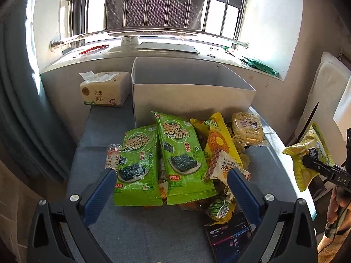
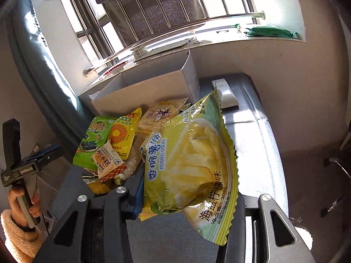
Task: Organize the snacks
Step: 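Grasp the yellow potato-stick bag with the right gripper while the left grasps a green seaweed pack, then carry both bags into the white box and open both grippers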
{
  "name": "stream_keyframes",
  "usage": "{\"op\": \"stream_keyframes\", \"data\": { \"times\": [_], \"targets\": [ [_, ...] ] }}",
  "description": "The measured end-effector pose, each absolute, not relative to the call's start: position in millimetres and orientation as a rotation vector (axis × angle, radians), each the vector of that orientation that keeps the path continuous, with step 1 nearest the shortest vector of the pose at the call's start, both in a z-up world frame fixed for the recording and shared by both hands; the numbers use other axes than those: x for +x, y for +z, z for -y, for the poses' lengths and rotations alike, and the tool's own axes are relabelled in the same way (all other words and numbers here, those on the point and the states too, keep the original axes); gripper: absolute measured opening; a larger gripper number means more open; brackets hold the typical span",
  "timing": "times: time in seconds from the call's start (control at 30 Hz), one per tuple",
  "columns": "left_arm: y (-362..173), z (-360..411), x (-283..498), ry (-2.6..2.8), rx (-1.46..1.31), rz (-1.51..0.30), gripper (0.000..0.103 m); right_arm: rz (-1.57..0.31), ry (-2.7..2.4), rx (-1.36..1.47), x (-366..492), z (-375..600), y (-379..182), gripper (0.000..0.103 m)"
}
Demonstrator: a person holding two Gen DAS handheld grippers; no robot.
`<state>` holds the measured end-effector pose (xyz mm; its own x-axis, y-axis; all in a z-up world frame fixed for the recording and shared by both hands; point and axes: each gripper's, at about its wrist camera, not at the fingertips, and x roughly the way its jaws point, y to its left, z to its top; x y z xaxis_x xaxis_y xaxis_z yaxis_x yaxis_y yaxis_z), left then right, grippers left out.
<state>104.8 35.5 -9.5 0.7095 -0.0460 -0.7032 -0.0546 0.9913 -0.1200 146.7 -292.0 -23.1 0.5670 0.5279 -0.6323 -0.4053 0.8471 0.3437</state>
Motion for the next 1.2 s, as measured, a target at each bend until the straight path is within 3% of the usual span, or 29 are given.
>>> {"op": "stream_keyframes", "data": {
  "times": [0.2, 0.3, 0.33, 0.37, 0.47, 0.53, 0.63, 0.97, 1.2],
  "targets": [
    [-32, -37, 160, 0.015, -0.15, -0.894, 0.096, -0.782, 0.574, 0.164, 126, 289, -18, 0.047],
    [-40, -38, 172, 0.016, -0.156, -0.924, 0.084, -0.785, 0.592, 0.149, 119, 283, -19, 0.047],
    [-43, -38, 176, 0.013, -0.155, -0.945, 0.074, -0.788, 0.597, 0.15, 119, 281, -19, 0.047],
    [-47, -37, 180, 0.003, -0.154, -0.965, 0.05, -0.793, 0.607, 0.15, 119, 280, -20, 0.047],
    [-41, -36, 177, 0.014, -0.142, -0.935, 0.023, -0.794, 0.622, 0.14, 120, 275, -21, 0.047],
    [-30, -39, 169, -0.011, -0.161, -0.898, 0.015, -0.791, 0.631, 0.138, 119, 272, -21, 0.047],
    [-18, -41, 160, -0.027, -0.138, -0.867, 0.011, -0.788, 0.64, 0.136, 120, 270, -20, 0.047],
    [29, -56, 139, -0.037, -0.167, -0.725, 0.01, -0.752, 0.678, 0.118, 141, 249, 2, 0.047],
    [84, -73, 195, -0.051, -0.238, -0.627, 0.01, -0.711, 0.687, 0.11, 224, 212, 46, 0.047]
  ]
}}
